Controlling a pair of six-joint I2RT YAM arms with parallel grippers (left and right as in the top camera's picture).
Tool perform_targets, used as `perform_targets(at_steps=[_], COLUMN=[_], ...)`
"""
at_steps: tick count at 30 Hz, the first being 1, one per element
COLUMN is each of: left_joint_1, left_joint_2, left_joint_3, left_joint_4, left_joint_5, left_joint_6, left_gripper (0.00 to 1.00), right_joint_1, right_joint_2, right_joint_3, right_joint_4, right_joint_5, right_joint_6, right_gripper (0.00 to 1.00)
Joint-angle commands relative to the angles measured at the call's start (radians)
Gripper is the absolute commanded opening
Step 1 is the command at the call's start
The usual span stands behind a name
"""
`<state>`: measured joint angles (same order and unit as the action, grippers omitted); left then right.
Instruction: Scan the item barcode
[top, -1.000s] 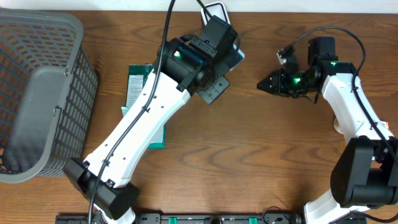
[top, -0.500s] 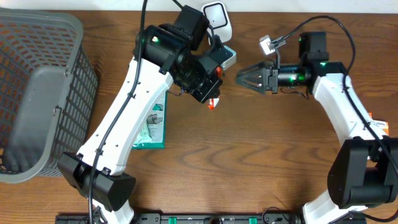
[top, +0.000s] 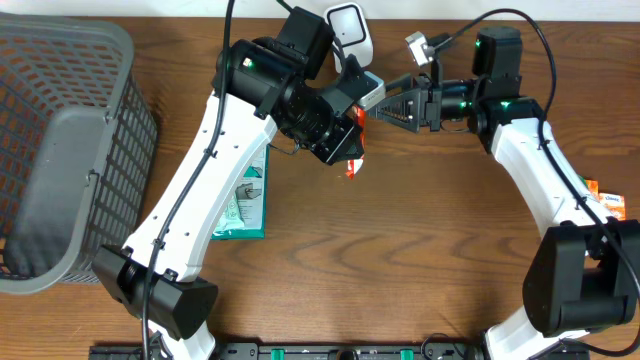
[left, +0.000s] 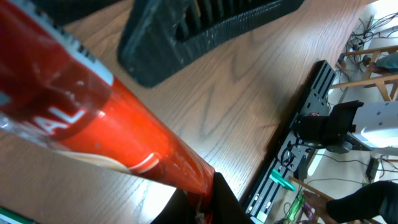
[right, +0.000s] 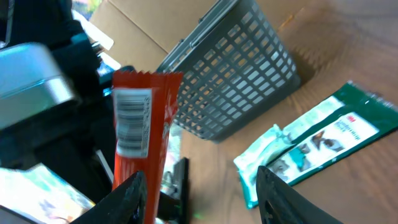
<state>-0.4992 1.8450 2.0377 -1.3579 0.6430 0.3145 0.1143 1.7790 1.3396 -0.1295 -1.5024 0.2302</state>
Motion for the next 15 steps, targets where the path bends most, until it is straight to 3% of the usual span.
perform_targets(at_steps=[1, 5, 15], left_joint_1=[0.005, 0.005, 0.005], left_joint_2=[0.007, 0.007, 0.022], left_joint_3=[-0.007, -0.007, -0.007], left_joint_4=[0.006, 0.010, 0.015], left_joint_5=[-0.015, -0.086, -0.086], left_joint_6=[-0.010, -0.043, -0.043], left_gripper=[0.08, 0.08, 0.08], right_joint_1=[0.019, 0.015, 0.053], right_joint_2=[0.006, 0.006, 0.006], right_joint_3=[0.003, 0.003, 0.003], right_joint_4=[0.015, 0.018, 0.130], right_joint_5=[-0.012, -0.034, -0.032], right_joint_6=[0.159, 0.196, 0.320], right_gripper=[0.53, 0.54, 0.55])
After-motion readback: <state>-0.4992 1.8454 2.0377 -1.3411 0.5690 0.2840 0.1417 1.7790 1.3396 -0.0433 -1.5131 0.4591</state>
